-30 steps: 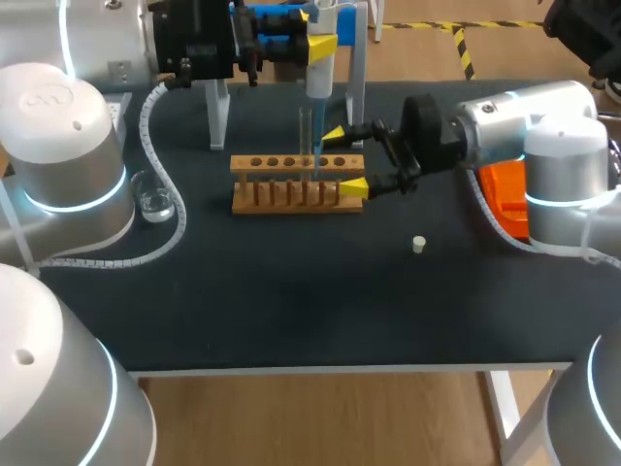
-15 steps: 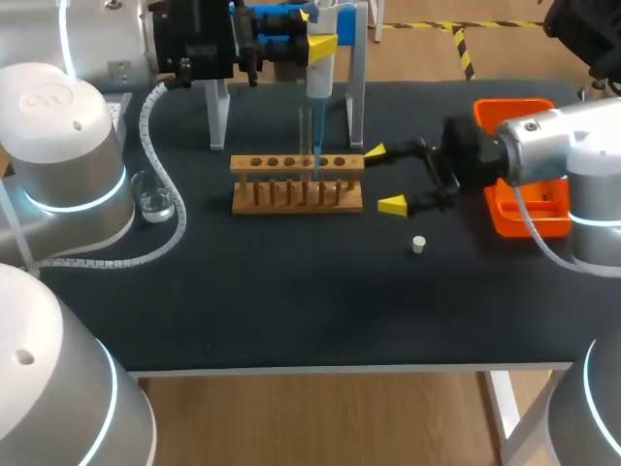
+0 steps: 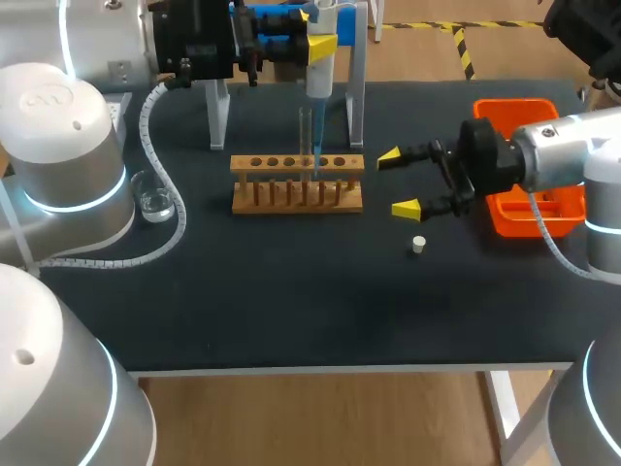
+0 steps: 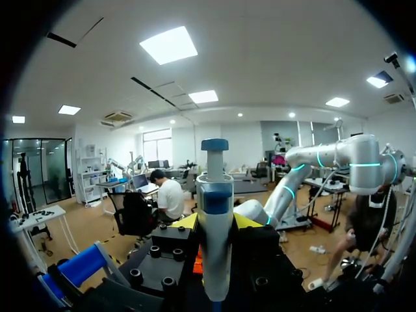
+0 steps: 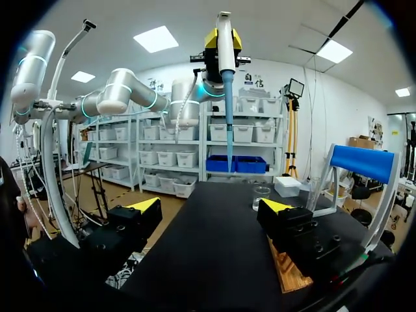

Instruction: Invert the test tube, pick up the pipette, mount the tip to pipette, aspirate from beaker and dispense into the tube, eject the tip, return the pipette, and cap with the stopper.

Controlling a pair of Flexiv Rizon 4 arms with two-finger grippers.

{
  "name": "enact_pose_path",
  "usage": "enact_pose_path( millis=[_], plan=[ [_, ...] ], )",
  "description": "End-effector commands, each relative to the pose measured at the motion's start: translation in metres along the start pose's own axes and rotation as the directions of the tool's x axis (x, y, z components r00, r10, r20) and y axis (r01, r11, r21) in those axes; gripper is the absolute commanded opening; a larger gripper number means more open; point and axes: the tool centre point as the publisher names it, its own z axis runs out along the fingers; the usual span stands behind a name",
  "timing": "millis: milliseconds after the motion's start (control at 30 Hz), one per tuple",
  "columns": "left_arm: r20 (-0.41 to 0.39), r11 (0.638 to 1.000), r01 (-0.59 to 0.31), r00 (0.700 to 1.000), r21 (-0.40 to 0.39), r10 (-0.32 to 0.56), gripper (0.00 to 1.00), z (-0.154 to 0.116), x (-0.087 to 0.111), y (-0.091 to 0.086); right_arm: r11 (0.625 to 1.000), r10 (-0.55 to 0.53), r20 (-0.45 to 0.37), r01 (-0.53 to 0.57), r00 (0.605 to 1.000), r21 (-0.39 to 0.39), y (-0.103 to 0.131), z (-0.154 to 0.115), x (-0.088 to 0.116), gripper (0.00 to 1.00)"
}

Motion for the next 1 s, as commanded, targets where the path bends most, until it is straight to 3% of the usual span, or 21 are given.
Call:
enact_pose_path(
  millis=[33,533,1000],
  plan=[
    [0.0,1.0,-0.001,1.0,0.002,0.001,0.0,-0.001,0.0,0.0,1.0,0.0,0.003,0.0,1.0,0.003,0.001,0.0,0.001,1.0],
    [0.0,1.0,-0.001,1.0,0.002,0.001,0.0,-0.001,0.0,0.0,1.0,0.0,0.003,0.0,1.0,0.003,0.001,0.0,0.001,1.0],
    [0.114,0.995,-0.096,0.989,-0.019,0.098,0.0,-0.095,-0.018,0.028,1.0,0.0,0.003,0.0,1.0,0.003,0.001,0.0,0.001,1.0]
  ],
)
